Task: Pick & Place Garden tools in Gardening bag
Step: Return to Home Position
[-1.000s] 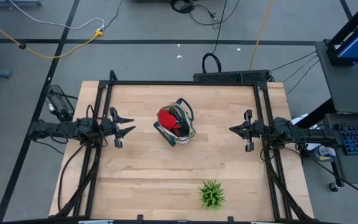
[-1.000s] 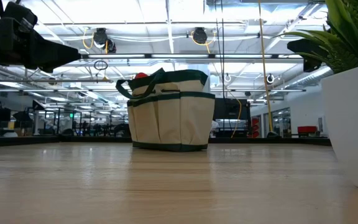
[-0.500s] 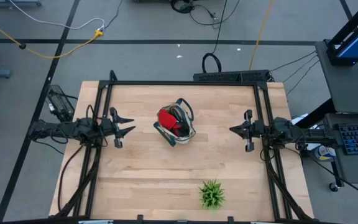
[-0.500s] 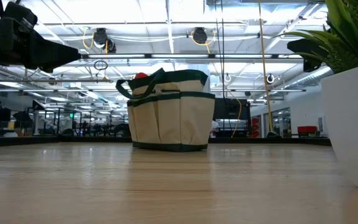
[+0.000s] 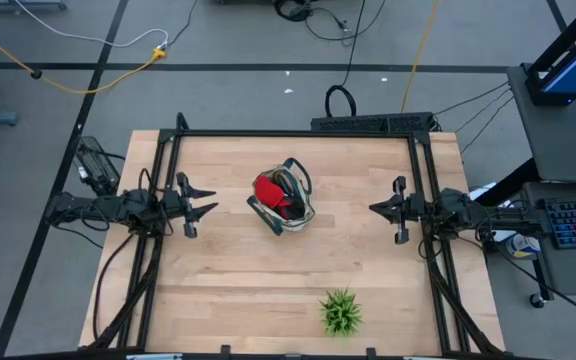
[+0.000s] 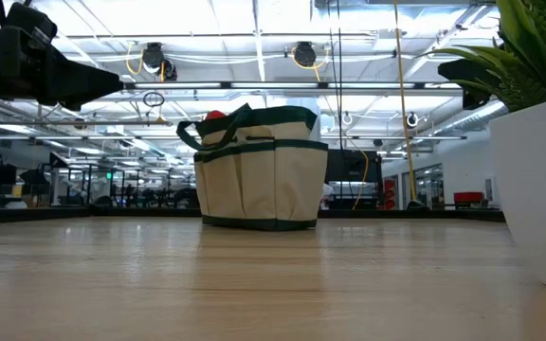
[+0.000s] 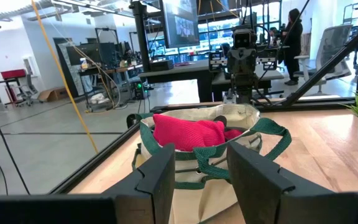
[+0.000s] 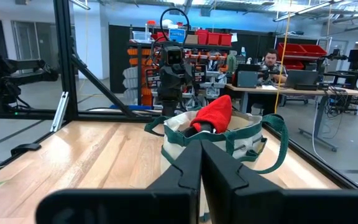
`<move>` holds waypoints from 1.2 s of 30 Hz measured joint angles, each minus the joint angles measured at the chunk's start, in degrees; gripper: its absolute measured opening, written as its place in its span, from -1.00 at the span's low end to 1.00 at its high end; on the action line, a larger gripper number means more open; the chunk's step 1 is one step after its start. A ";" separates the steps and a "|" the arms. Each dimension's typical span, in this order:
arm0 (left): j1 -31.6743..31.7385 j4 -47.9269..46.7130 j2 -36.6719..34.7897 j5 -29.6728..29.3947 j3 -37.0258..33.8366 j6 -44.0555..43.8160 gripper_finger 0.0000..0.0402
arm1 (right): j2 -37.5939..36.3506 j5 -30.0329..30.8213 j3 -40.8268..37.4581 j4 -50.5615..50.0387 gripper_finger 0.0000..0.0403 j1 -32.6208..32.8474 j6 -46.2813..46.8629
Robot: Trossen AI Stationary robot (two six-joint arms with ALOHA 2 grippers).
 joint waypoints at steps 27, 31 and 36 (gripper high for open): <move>-0.01 -0.10 0.00 0.01 0.06 0.01 -0.24 | 2.29 -0.09 0.02 -10.60 -0.98 0.02 -0.06; 0.00 -0.11 0.00 0.02 0.07 0.00 -0.24 | 2.29 0.00 0.02 -9.64 -0.98 0.02 -0.08; 0.00 -0.13 0.00 0.00 0.07 0.00 -0.24 | 2.28 0.04 0.02 -6.71 -0.98 0.02 -0.02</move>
